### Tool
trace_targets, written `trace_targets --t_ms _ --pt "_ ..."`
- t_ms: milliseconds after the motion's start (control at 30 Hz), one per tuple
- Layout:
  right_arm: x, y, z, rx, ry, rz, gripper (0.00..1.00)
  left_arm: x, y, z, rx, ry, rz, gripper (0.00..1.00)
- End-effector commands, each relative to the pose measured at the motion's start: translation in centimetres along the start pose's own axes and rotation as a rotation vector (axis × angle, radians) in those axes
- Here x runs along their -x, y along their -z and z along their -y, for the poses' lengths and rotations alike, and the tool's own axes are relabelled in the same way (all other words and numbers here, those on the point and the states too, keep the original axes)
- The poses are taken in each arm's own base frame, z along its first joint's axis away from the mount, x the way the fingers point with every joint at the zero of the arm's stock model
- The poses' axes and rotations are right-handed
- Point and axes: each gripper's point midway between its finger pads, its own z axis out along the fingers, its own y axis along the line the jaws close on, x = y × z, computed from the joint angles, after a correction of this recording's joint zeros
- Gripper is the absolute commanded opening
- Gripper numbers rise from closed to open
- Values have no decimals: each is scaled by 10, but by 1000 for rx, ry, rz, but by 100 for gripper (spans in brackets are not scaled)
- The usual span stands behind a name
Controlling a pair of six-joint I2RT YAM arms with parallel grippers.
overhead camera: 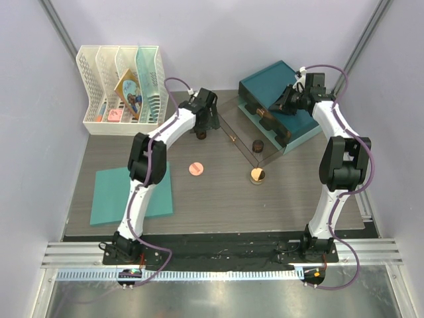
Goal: Organize the makeup
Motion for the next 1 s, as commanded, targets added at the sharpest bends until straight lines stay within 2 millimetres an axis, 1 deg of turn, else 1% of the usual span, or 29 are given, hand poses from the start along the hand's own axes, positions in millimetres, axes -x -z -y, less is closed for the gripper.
trace_targets --t_ms 0,33,67,133,167,300,400,467,533,567,600,633,700,733,800,833,867,967 --pt "-159 -4 122 -434 -186 -491 14 33 28 2 -43 -6 117 82" --pt "-159 -3 122 -434 -185 -492 14 35 29 2 -50 -9 126 82" --pt "-159 -4 122 -432 -187 -492 14 38 36 5 -71 -11 136 83" --pt "-160 -4 123 -434 -189 -496 14 40 36 7 -96 -8 150 85" --pt "-160 -4 122 -432 -189 -496 13 44 41 9 -113 -6 159 85" --pt "-160 -5 122 -432 -189 -496 14 50 49 13 -159 -12 191 88" --pt "-161 -5 123 -433 -190 -497 14 53 54 8 -151 -9 207 88" --pt "-161 -5 123 -432 -191 -499 14 54 53 -7 -82 -15 199 88" --pt "-161 -6 123 -431 -193 -499 14 48 43 -16 -49 -15 165 89" --pt "-161 -6 123 -431 -193 -499 14 48 41 -22 -34 -10 147 89" --pt "-162 -6 123 -431 -194 -500 14 44 34 -26 -20 -10 130 89" --pt "-162 -7 124 -432 -194 -502 14 42 31 -28 -16 -7 120 89" --pt "-162 -6 123 -431 -194 -500 14 41 26 -29 -13 -2 105 88" --pt "-162 -6 124 -432 -194 -503 14 36 19 -29 -12 -1 87 88" --pt "-162 -6 124 -433 -194 -501 14 34 15 -28 -10 3 67 86" --pt "-162 -6 124 -433 -192 -502 14 29 7 -28 -2 2 49 86" --pt "-162 -6 124 -433 -193 -500 14 30 7 -26 -6 9 43 84" --pt "-161 -6 123 -433 -191 -497 14 23 -3 -24 -6 14 4 82"
